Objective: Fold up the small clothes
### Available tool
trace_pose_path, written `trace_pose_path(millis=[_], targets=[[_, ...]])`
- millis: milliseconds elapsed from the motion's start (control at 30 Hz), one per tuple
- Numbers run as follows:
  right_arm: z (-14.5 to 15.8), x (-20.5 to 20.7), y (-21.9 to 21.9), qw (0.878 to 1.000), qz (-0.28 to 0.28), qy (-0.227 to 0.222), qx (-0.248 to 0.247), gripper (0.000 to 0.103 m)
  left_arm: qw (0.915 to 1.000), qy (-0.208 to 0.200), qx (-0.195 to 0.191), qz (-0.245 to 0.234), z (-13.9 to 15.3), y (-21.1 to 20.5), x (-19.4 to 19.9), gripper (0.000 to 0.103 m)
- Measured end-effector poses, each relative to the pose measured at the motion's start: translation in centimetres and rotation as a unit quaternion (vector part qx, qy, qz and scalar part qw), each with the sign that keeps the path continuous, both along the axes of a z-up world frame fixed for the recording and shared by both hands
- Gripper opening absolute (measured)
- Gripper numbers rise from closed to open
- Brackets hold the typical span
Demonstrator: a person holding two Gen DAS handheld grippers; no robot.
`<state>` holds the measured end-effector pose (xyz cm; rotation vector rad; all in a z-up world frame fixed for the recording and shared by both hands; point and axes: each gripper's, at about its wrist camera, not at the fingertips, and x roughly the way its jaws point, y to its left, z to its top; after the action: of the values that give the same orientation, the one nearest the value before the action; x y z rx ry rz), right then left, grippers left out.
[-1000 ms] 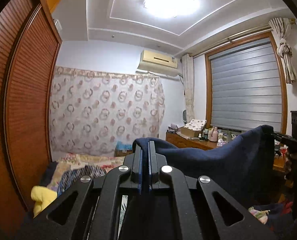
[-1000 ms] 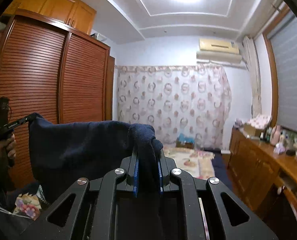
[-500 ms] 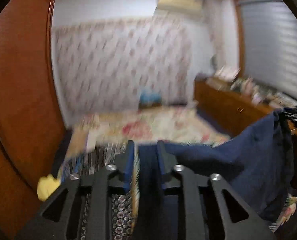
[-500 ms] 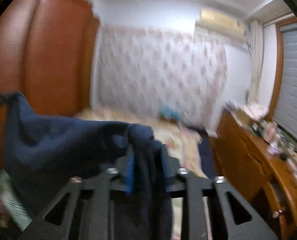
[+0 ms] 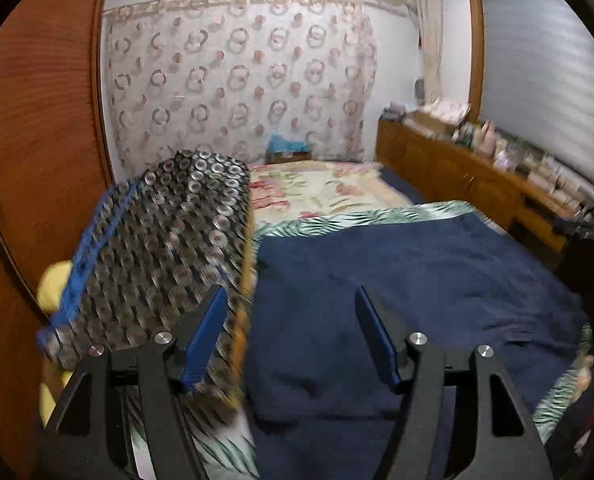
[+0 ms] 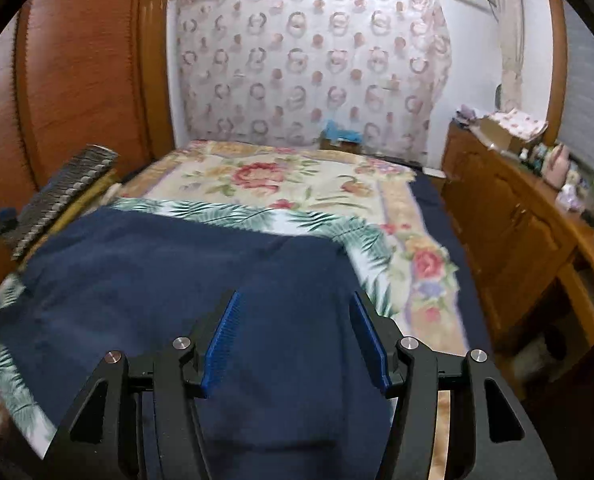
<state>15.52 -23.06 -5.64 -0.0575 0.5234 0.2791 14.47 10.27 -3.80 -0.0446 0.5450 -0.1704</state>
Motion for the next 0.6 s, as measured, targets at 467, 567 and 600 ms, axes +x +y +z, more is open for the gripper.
trace_pose_path(millis=[467, 567, 600], targets=[[-2.8, 0.5, -6.1, 0.998, -0.012, 0.061, 0.008, 0.058, 0.9969, 0.077, -0.012, 0.010, -4.4, -0.9, -2.2, 0.068], [-2.8, 1.8, -6.0, 0.997, -0.026, 0.078, 0.006, 0.058, 0.9951, 0.098, -0.008, 0.010, -5.4, -1.1, -2.5, 0.068], [-2.8, 2.1, -5.9, 0.996, -0.031, 0.082, 0.004, 0.058, 0.9944, 0.105, -0.002, 0.011, -5.8, -1.3, -2.6, 0.068]])
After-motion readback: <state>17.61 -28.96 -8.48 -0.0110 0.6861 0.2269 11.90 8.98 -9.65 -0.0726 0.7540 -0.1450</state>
